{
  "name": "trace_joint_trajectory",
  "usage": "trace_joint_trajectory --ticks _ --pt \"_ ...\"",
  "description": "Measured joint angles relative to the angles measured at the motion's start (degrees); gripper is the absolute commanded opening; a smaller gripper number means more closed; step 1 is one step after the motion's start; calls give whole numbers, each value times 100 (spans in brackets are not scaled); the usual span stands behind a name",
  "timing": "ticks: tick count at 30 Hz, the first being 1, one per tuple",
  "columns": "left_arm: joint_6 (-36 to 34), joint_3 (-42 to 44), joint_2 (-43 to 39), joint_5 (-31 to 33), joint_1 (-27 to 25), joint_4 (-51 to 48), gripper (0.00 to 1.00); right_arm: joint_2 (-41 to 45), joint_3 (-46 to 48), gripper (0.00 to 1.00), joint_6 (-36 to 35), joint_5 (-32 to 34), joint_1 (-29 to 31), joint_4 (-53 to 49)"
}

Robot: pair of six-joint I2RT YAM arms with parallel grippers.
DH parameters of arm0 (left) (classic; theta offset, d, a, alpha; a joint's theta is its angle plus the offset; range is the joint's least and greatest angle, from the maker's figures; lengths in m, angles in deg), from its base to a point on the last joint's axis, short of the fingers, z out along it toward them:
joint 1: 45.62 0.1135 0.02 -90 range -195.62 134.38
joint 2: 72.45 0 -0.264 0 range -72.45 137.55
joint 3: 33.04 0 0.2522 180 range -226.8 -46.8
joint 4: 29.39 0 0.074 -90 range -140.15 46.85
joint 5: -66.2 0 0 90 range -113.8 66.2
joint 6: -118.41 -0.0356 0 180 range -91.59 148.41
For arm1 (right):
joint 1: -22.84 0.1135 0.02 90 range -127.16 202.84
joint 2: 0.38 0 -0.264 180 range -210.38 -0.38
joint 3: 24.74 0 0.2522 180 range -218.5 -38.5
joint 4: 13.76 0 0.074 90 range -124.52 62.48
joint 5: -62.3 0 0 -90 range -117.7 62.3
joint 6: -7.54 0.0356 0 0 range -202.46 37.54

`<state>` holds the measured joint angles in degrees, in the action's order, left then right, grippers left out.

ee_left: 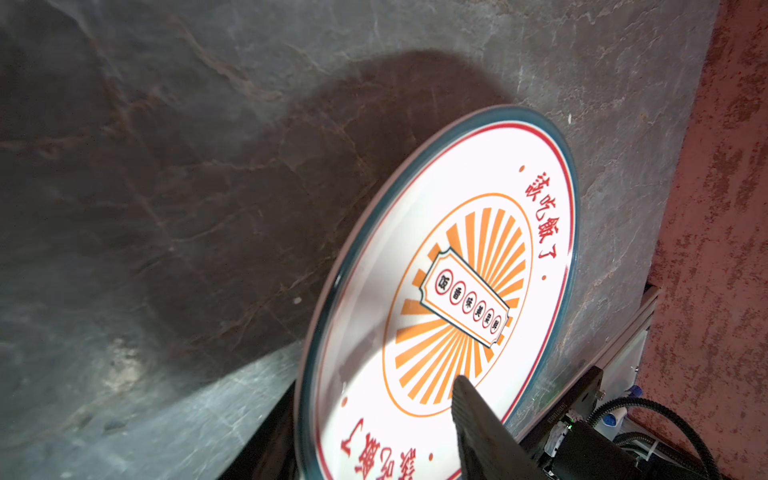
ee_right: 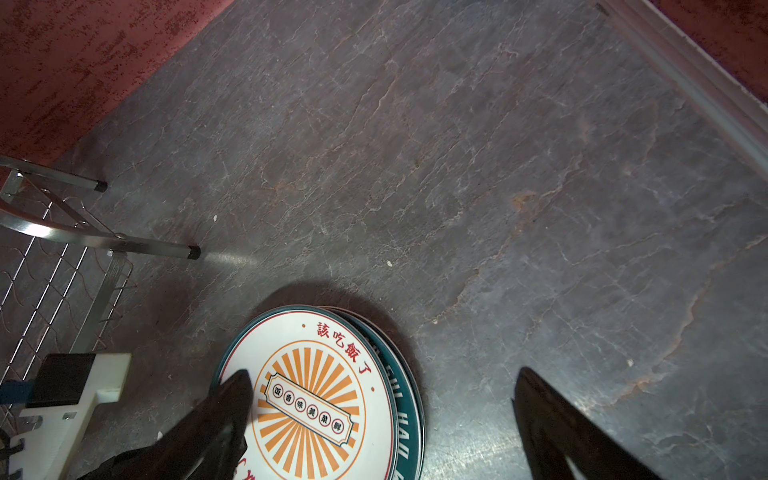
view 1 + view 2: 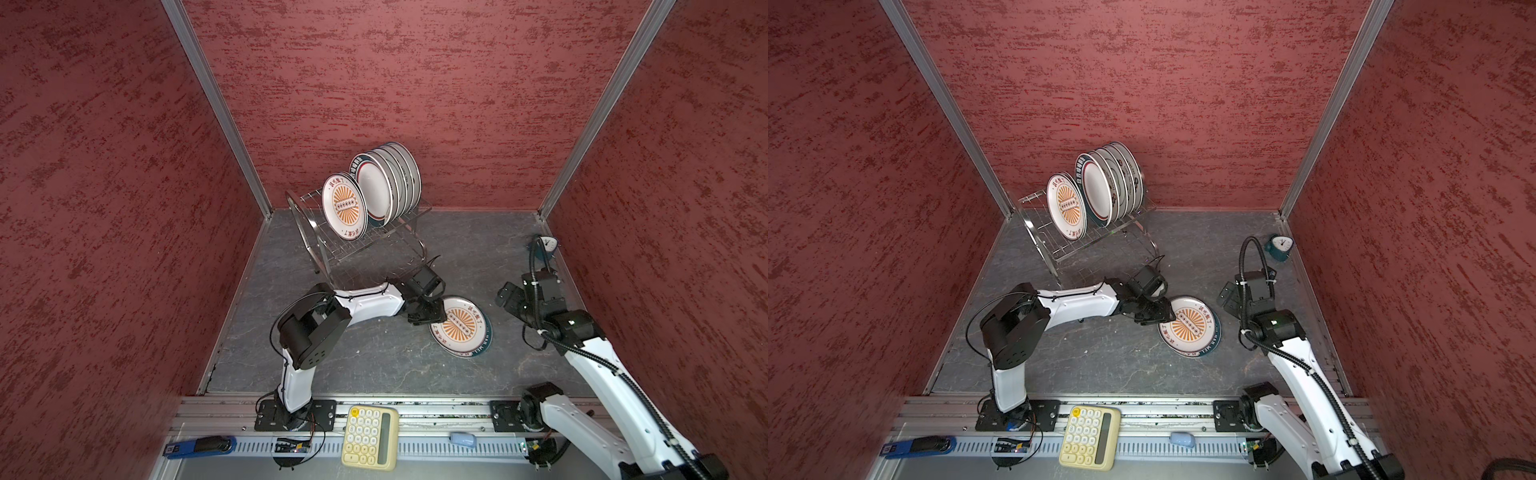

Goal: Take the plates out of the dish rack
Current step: 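Lay the sunburst plate flat on the table stack with the left gripper, then open and draw back the left gripper while the right gripper reaches to the rack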

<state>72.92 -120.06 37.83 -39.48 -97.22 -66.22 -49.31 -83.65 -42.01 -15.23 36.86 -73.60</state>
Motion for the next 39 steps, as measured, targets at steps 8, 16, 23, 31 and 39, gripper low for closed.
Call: trace_joint_trajectory --ticks 8,16,23,31,39 --pt "-114 -422 238 232 -149 -431 61 -2 0 99 -63 0 0 -2" --pt "-256 -684 404 367 -289 -787 66 -4 13 99 -87 2 0 -4" --pt "-457 -894 413 542 -437 -1045 72 -70 24 99 -92 0 0 -7" --pt "-581 -1185 595 752 -544 -1360 74 -144 22 99 -151 -9 0 -9" --pt "-601 -1108 503 1268 -590 -1655 81 -457 -551 99 -570 -363 2 -59"
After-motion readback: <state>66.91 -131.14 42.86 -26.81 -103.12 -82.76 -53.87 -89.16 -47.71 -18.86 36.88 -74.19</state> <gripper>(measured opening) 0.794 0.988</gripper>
